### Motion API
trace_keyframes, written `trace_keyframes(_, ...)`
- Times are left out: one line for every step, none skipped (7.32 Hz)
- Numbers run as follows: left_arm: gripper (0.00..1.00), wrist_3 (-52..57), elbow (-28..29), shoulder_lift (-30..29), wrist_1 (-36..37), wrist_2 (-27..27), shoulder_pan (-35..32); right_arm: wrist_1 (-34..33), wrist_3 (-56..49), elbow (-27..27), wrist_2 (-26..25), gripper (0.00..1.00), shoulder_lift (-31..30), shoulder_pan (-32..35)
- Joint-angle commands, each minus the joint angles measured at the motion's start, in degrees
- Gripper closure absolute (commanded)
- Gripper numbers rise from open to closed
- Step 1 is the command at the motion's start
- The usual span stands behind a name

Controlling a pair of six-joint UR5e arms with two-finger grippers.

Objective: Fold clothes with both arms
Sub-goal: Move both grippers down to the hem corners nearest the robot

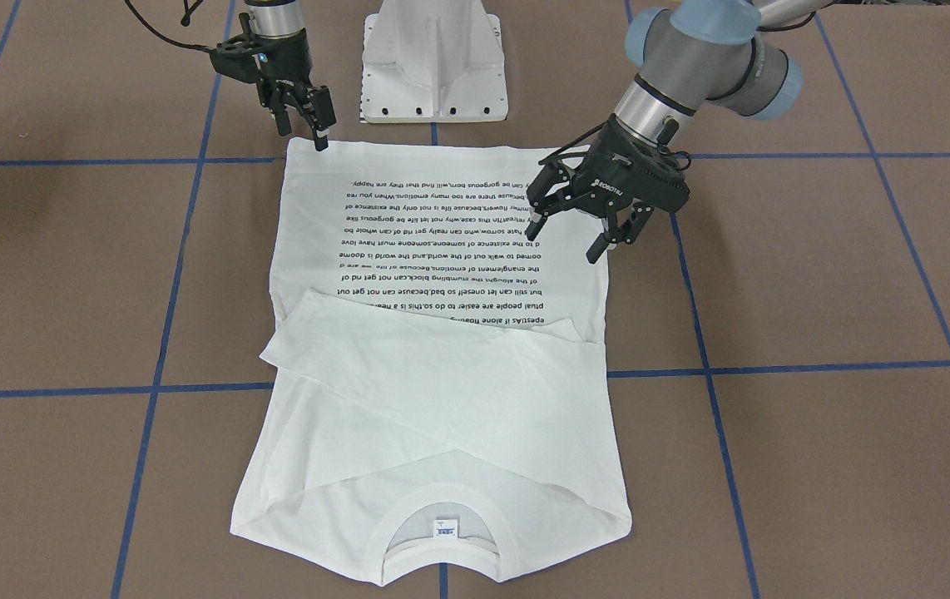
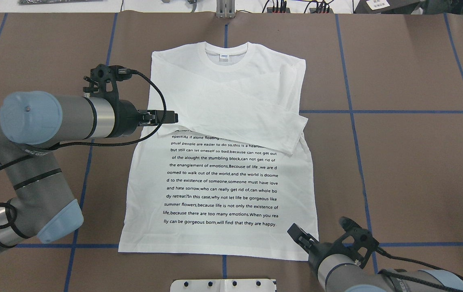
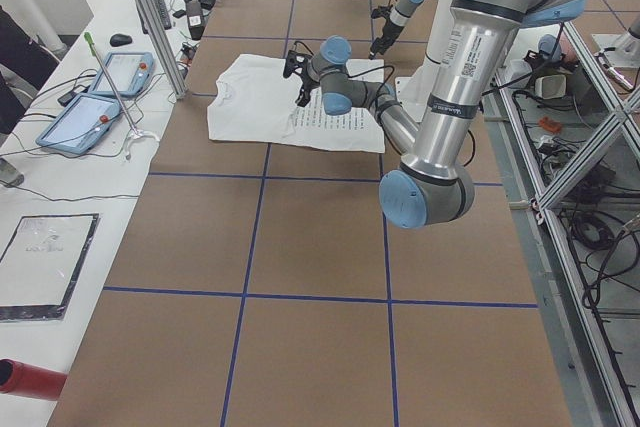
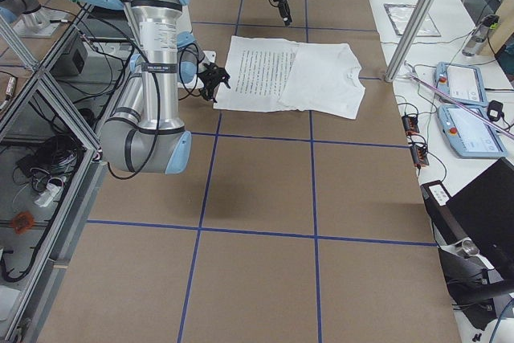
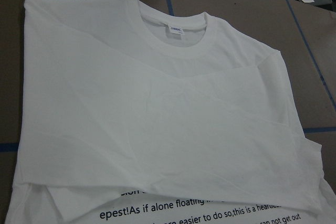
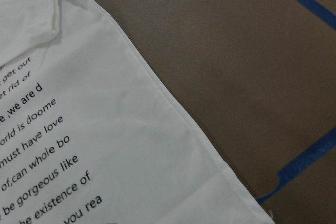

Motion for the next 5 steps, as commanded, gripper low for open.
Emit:
trace_keyframes(0.00, -1.8, -0.4, 1.0, -0.2, -0.1, 0.0, 0.0, 0.9, -1.3, 1.5, 0.12, -0.3, -0.9)
trace_keyframes(0.00, -1.9, -0.3, 1.1, -1.8, -0.2, 0.0, 0.0, 0.9, -1.2, 1.8, 0.17, -0.3, -0.8)
trace_keyframes(0.00, -1.9, -0.3, 1.2, -2.5, -0.3, 0.0, 0.0, 0.9, -1.1, 1.9, 0.28, -0.4, -0.7)
trace_keyframes(0.00, -2.0, -0.3, 1.2, -2.5, -0.2, 0.0, -0.1, 0.9, -1.2, 2.3, 0.34, -0.5, -0.7)
trace_keyframes(0.00, -2.0, -0.3, 1.2, -2.5, -0.2, 0.0, 0.0, 0.9, -1.1, 2.6, 0.34, -1.2, -0.9)
